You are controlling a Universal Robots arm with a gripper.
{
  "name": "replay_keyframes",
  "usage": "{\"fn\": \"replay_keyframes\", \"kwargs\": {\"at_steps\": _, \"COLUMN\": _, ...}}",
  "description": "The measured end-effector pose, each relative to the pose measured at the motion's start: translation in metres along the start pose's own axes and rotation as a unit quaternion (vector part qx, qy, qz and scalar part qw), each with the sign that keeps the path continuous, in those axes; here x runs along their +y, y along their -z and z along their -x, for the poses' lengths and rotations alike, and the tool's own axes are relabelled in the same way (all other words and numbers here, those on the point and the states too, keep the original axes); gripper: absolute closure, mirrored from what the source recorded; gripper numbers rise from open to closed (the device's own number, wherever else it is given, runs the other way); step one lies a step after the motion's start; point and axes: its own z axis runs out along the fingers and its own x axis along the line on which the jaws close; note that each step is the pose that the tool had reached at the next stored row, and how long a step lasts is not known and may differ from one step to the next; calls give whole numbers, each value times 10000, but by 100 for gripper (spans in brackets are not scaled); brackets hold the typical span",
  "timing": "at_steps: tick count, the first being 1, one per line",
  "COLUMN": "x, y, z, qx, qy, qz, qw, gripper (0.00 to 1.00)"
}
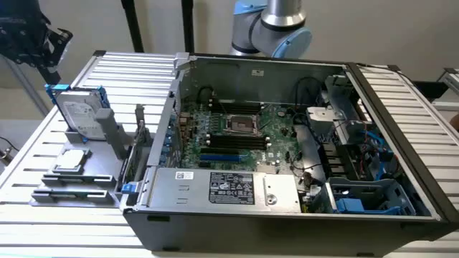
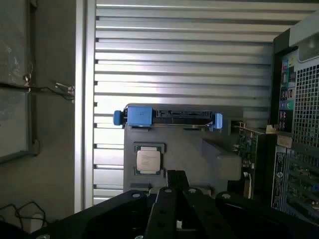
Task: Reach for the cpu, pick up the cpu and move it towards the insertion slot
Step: 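Pick up the cpu and move it towards the insertion slot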
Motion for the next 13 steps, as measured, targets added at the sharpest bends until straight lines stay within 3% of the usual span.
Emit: {"fn": "replay_keyframes", "kwargs": {"at_steps": 13, "x": 0, "y": 0, "z": 0, "qx": 0, "qy": 0, "qz": 0, "qw": 10000, "gripper": 89}}
